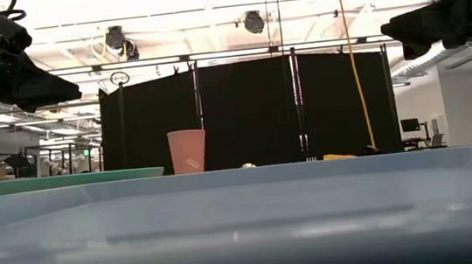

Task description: Set up tray

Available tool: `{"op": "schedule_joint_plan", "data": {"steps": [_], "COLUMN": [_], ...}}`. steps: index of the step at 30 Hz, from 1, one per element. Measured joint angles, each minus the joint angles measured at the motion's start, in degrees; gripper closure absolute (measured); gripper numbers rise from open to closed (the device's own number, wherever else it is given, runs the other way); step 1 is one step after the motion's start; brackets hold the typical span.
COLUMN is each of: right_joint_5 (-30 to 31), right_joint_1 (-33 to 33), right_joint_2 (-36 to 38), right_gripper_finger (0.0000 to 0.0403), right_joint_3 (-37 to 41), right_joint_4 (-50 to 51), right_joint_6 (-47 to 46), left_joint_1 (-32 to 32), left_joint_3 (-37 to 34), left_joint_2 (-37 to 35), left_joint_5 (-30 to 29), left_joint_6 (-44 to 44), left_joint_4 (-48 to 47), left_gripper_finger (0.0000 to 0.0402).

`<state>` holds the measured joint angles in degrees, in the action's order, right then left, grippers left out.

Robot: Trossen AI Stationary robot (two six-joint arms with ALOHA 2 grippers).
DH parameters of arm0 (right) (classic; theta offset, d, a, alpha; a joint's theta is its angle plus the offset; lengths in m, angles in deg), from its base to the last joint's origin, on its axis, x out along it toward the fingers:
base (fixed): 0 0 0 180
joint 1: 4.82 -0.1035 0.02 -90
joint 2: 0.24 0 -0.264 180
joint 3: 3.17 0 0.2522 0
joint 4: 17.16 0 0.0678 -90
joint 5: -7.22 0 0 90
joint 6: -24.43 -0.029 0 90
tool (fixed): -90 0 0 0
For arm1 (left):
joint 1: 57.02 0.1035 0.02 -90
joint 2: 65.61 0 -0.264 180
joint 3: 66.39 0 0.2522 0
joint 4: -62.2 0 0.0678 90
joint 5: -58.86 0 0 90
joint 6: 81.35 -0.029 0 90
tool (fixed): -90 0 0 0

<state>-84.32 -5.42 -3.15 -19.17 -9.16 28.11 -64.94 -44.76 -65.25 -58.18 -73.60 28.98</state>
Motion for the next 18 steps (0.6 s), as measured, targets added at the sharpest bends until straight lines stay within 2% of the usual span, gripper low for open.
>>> {"op": "schedule_joint_plan", "data": {"steps": [18], "right_joint_5": [-0.01], "right_joint_1": [0.01], "right_joint_2": [0.00], "right_gripper_finger": [0.0314], "right_joint_3": [0.02], "right_joint_4": [0.01], "right_joint_6": [0.00], "left_joint_1": [0.74], "left_joint_3": [0.01], "left_joint_2": [0.00], "left_joint_5": [0.01], "left_joint_6": [0.00], "left_joint_4": [0.02], "left_gripper_finger": [0.0256]}}
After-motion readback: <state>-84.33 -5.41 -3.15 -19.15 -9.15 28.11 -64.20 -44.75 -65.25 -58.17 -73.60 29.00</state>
